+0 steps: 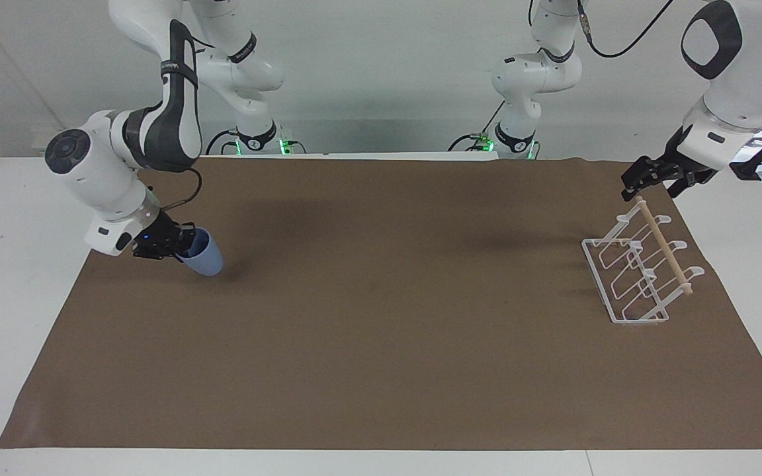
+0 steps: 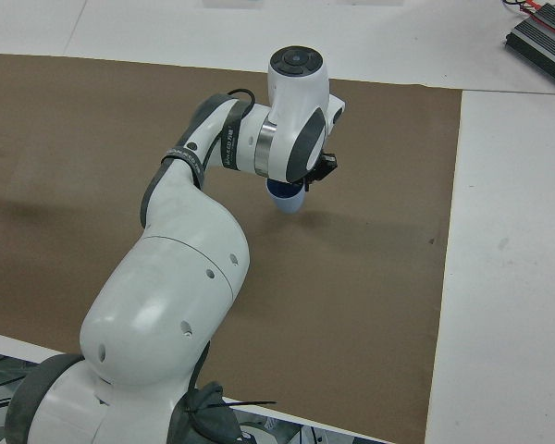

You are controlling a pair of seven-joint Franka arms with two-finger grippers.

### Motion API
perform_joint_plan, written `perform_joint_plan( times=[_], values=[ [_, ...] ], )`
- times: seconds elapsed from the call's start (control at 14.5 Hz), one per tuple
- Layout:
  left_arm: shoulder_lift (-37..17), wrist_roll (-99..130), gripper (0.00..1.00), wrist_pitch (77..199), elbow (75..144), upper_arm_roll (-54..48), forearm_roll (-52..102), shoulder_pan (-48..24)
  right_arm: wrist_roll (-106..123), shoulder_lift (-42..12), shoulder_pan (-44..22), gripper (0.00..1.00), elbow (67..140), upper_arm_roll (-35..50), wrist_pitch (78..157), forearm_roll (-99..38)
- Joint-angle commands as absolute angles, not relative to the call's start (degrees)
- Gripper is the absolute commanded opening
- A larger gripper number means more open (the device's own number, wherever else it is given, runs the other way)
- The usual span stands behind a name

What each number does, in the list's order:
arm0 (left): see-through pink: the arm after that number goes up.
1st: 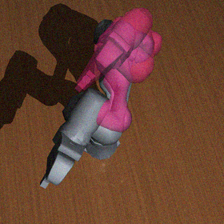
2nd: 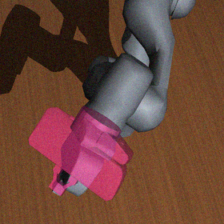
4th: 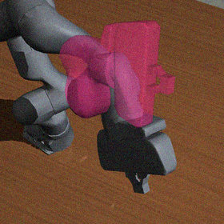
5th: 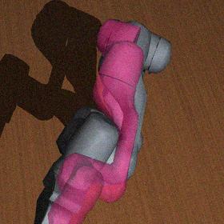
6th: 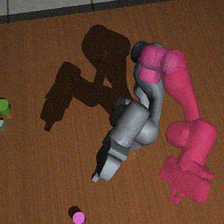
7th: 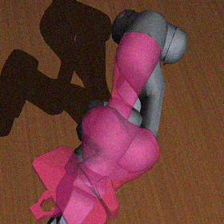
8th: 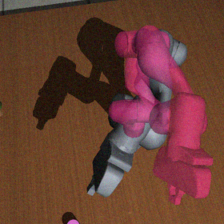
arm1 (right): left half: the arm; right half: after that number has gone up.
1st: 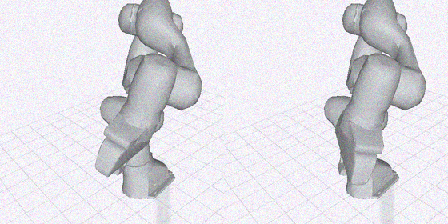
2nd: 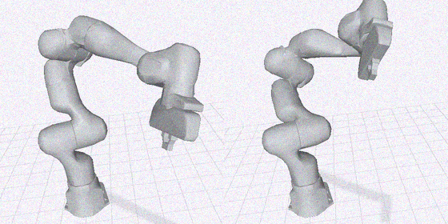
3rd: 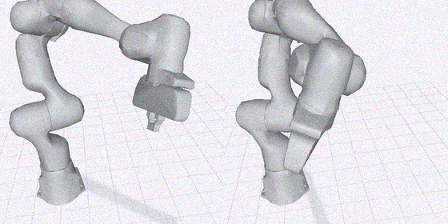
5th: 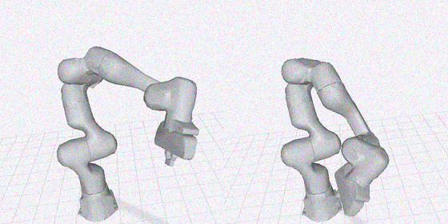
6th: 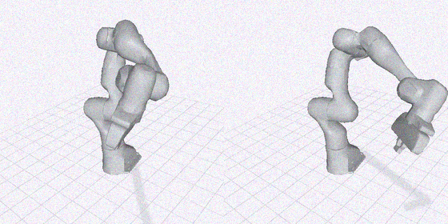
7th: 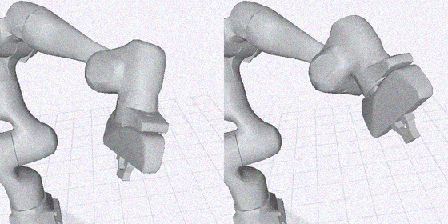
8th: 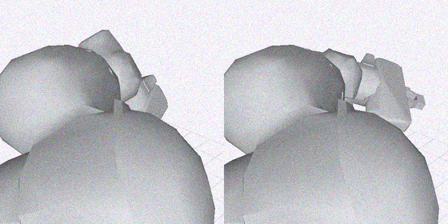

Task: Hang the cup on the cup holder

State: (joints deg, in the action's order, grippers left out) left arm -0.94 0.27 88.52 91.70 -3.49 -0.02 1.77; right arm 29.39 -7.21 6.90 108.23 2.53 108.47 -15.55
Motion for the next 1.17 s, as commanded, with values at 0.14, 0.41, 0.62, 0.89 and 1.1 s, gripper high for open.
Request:
perform_joint_plan(
  times=[0.14,0.41,0.62,0.89,1.1],
  values=[
    [-0.4,0.8,1.0,87.1,92.4,-3.3,-0.1,1.4,21.3,-8.1,1.3,0.0,106.3,5.5,106.0,-43.8],
    [0.7,22.3,1.0,91.4,95.0,-3.9,1.0,-1.5,3.9,-7.6,-10.8,0.0,107.4,5.5,112.0,-64.1],
    [0.9,38.4,1.0,92.2,95.4,-3.9,6.0,-4.5,-1.0,-7.2,-21.7,0.0,109.6,5.5,125.5,-79.1],
    [0.2,68.6,1.0,91.9,92.9,-3.9,9.5,-10.2,-3.1,-8.3,-27.9,0.0,109.5,5.5,133.3,-92.2],
    [-0.4,84.0,1.0,93.2,91.1,-3.9,12.7,-10.5,-8.2,-8.4,-27.5,0.0,109.2,5.5,130.8,-92.5]
  ],
)
